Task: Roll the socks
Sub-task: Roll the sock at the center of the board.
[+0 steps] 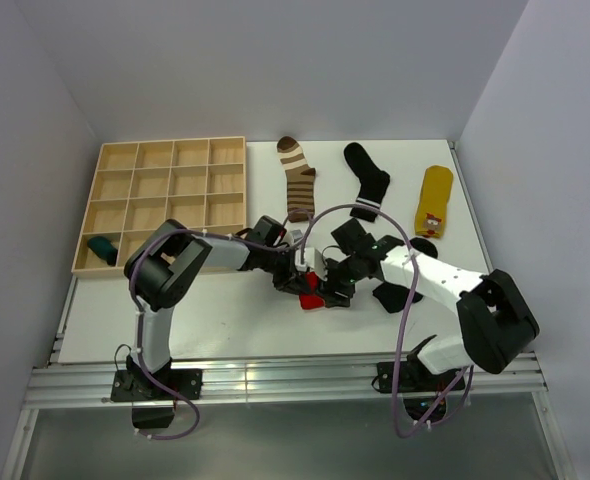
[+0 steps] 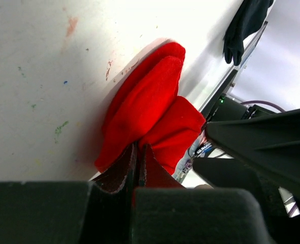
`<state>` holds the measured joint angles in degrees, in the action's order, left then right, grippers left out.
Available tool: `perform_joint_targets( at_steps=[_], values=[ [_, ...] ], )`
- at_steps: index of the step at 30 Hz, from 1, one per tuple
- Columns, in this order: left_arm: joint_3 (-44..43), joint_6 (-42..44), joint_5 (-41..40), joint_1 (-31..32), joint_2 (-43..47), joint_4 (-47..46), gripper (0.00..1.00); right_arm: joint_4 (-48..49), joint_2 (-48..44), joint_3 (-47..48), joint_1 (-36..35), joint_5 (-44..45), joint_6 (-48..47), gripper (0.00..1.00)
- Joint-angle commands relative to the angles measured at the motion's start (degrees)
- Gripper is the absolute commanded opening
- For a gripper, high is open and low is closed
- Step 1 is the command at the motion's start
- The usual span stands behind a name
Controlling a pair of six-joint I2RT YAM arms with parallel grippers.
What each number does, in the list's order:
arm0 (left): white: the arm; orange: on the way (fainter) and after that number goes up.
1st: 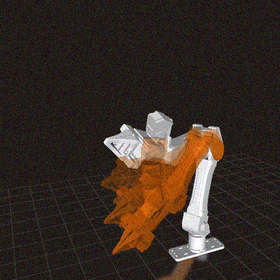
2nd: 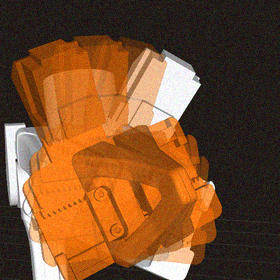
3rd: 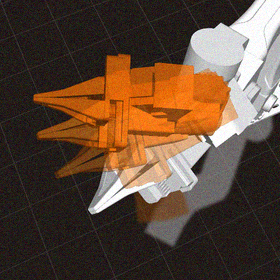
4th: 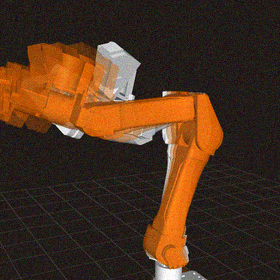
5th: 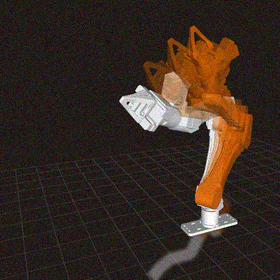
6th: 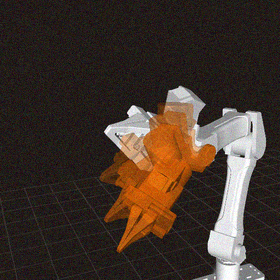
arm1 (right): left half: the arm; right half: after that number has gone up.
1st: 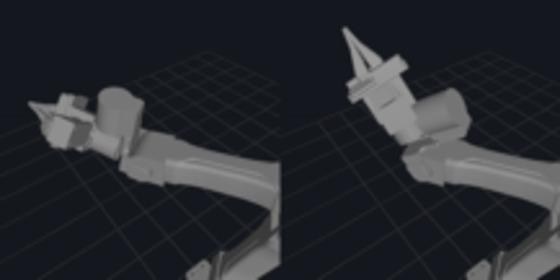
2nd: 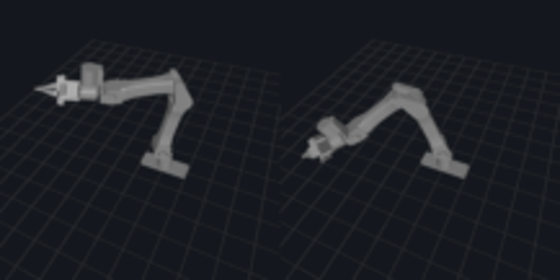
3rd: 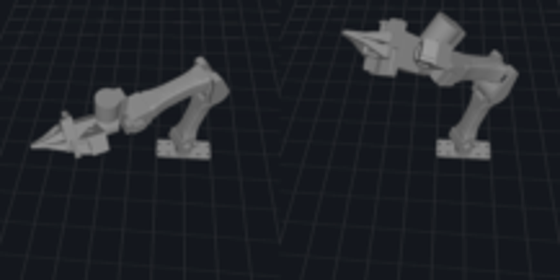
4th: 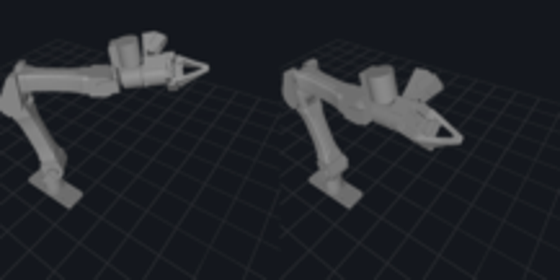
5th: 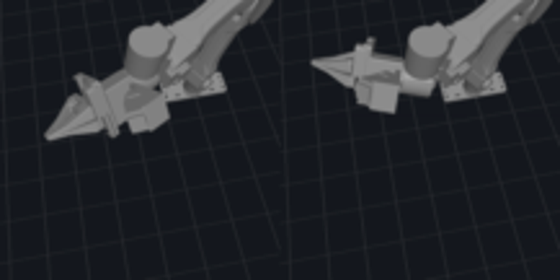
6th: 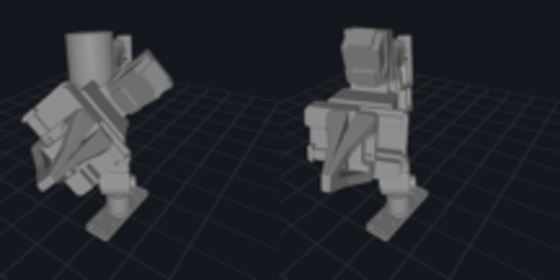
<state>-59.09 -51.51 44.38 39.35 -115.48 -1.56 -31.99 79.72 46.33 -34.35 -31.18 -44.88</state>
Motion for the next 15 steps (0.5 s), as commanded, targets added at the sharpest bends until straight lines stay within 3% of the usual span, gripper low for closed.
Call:
perform_joint_targets(
  at_steps=[1, 15],
  values=[
    [-0.2, 4.4, -4.3, -0.4, -3.0, 5.7, 0.0, 2.9, -1.1, -1.3, -1.9, 2.1, -1.1, 0.62],
    [-6.5, 8.4, -2.5, -0.9, -6.2, 11.4, 0.04, 7.4, 2.5, -1.2, -5.1, 6.7, 0.5, 0.63]
  ],
)
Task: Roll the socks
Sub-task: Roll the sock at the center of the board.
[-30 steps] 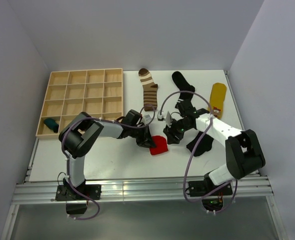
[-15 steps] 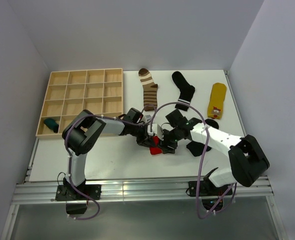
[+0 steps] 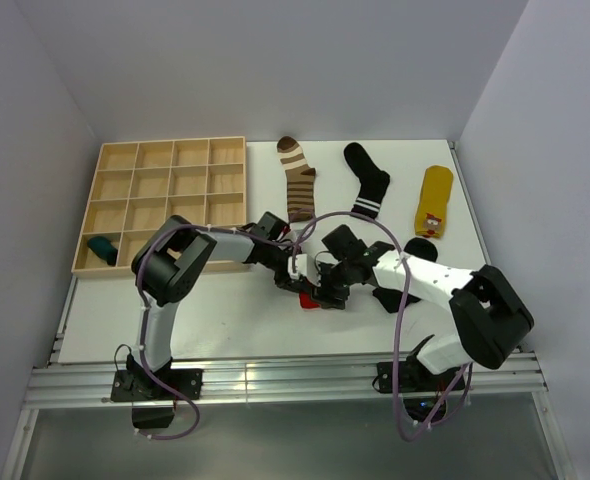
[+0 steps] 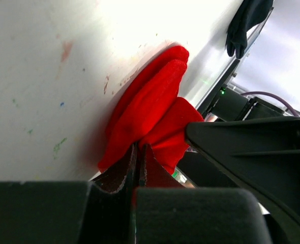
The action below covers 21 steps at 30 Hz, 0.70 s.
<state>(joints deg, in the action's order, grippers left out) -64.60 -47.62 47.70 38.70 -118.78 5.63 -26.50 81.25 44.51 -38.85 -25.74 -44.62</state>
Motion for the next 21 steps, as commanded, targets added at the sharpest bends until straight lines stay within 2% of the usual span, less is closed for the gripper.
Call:
perform_joint_targets(
  at_steps=[1, 6, 11, 13, 16, 21],
  values=[
    [-1.2, 4.7, -5.7, -0.3, -3.0, 4.7, 0.04, 2.0, 1.4, 0.5, -0.8, 1.4, 0.2, 0.63],
    [-2.5, 5.3, -4.9, -0.5, -3.7, 4.9, 0.06, 2.8, 2.9, 0.6, -1.3, 2.4, 1.5, 0.58],
    [0.2, 2.2, -5.4, -0.7, -1.7, 1.1, 0.12, 0.9, 6.9, 3.9, -0.3, 1.0, 4.9, 0.45],
    [2.5, -0.2, -5.6, -0.9, -0.1, -2.2, 0.12, -1.0, 9.1, 5.7, 1.9, -1.1, 4.4, 0.33],
    [5.9, -3.3, -6.7, -1.0, 2.0, -7.6, 0.16, -6.3, 12.0, 8.2, 4.7, -4.7, 3.4, 0.24],
    [13.0, -10.0, -10.2, -1.0, 7.1, -17.6, 0.21, -13.7, 16.8, 13.5, 8.4, -11.3, 1.5, 0.21]
  ],
)
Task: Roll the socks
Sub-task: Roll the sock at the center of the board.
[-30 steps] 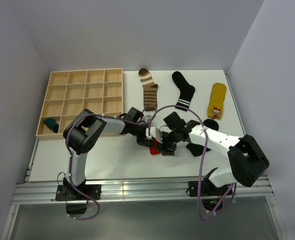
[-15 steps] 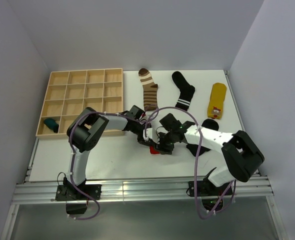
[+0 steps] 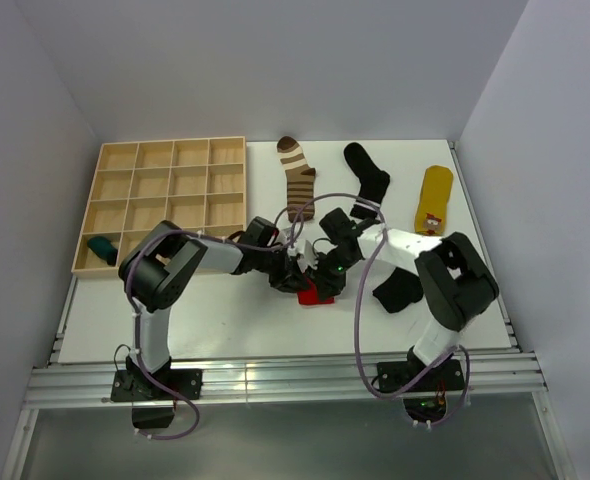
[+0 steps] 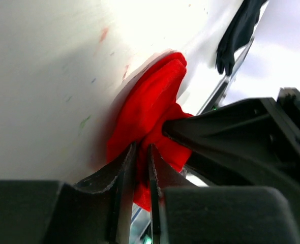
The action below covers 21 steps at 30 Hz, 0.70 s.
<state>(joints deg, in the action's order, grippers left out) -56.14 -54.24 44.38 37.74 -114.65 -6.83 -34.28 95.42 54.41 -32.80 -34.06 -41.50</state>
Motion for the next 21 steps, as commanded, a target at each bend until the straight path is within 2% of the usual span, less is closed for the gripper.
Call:
perform_joint_targets(
  at_steps=[1, 10, 16, 21],
  values=[
    [5.4, -4.4, -8.2, 0.1, 3.5, -8.2, 0.22, -8.5, 4.8, 4.6, 3.5, -3.5, -2.3, 0.21],
    [13.2, -8.9, -16.6, 2.4, 7.6, -18.1, 0.21, -20.3, 17.0, 16.5, 8.4, -6.5, -2.4, 0.2],
    [16.2, -4.5, -23.5, 3.3, 12.3, -20.4, 0.27, -25.3, 23.5, 21.0, 9.2, -8.1, -3.7, 0.21],
    [18.0, 0.4, -29.7, 3.3, 18.6, -18.1, 0.32, -24.0, 24.6, 21.9, 9.5, -6.7, -1.4, 0.2]
  ],
)
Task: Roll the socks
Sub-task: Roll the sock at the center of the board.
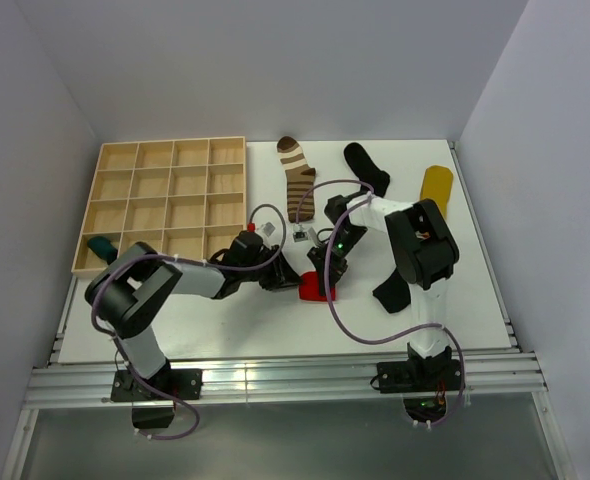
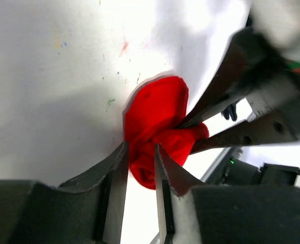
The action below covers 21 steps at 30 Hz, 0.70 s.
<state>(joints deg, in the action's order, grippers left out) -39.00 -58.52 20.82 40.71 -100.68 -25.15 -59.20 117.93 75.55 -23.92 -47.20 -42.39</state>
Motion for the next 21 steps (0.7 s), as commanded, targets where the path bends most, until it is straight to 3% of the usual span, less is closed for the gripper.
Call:
perform_joint_targets(
  at_steps=[1, 5, 11, 21],
  values=[
    [1.0, 5.2, -6.8, 0.3, 5.6, 0.4, 0.33, 0.8, 2.6, 0.8, 0.6, 6.7, -0.3, 0.2],
    [1.0, 11.7, -9.0, 0.5, 9.2, 1.4, 0.36, 0.6, 3.4, 1.7, 0.6, 6.9, -0.2, 0.2],
    [-2.3, 22.7, -6.1, 1.7, 8.3, 2.5, 0.41, -0.7, 5.8, 3.5, 0.7, 6.2, -0.1, 0.21],
    [-2.6, 28.0, 0.8, 3.5, 4.4, -0.9, 0.43, -2.6, 7.0, 5.7, 0.7, 4.9, 0.4, 0.21]
  ],
)
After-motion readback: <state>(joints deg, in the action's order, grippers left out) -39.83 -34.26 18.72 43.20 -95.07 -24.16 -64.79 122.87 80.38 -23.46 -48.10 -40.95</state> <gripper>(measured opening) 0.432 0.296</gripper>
